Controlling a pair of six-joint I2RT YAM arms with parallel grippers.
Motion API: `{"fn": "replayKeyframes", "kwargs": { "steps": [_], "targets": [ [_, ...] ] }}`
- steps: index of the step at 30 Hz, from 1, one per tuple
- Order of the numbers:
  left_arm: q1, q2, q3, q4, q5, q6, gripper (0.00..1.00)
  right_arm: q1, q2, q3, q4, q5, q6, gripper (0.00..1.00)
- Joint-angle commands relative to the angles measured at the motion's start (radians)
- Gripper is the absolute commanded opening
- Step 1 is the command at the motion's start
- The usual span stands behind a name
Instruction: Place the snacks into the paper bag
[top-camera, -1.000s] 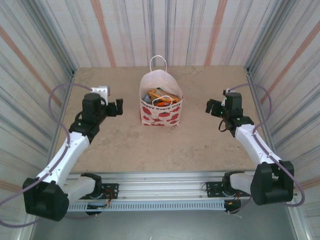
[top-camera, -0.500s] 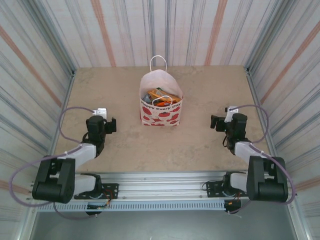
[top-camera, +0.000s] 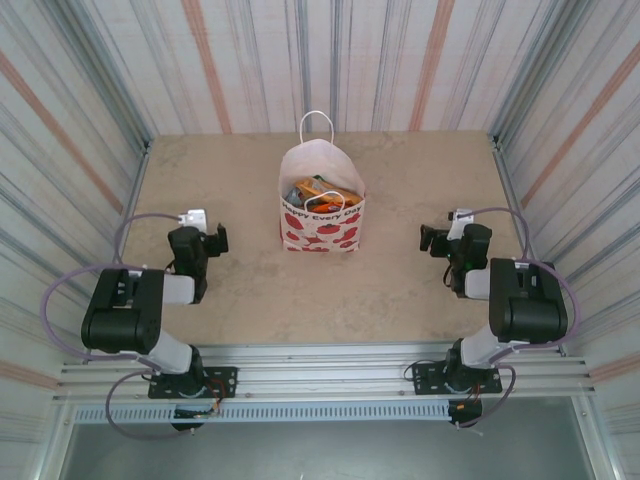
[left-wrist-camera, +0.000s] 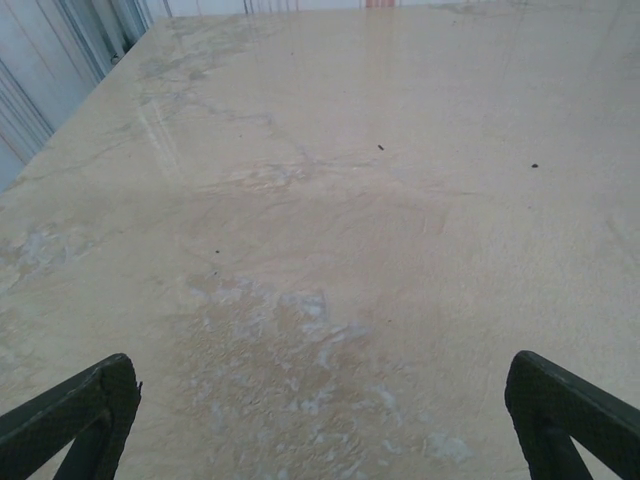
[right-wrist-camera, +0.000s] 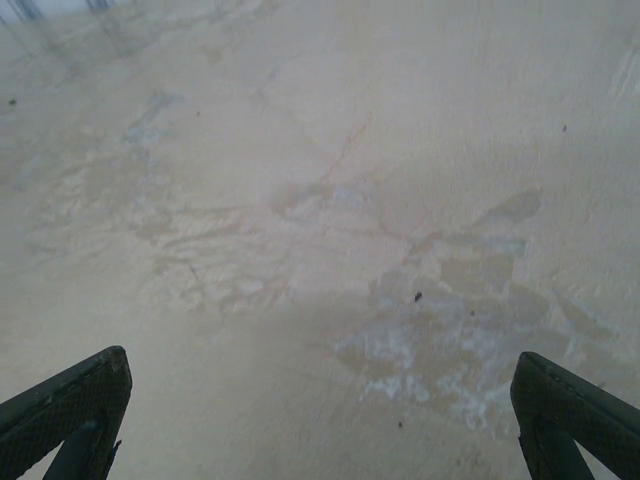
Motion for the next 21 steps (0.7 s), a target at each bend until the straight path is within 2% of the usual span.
{"fn": "replayKeyframes", "kwargs": {
  "steps": [1,21],
  "targets": [
    [-0.009,-0.011,0.021,-0.011,0.004,-0.001,0.99,0.009,0.001,0.017,0.029,0.039,0.007,0.99],
    [-0.008,-0.012,0.021,-0.011,0.007,-0.001,0.99,0.009,-0.006,0.019,0.015,0.049,0.013,0.99]
  ]
}}
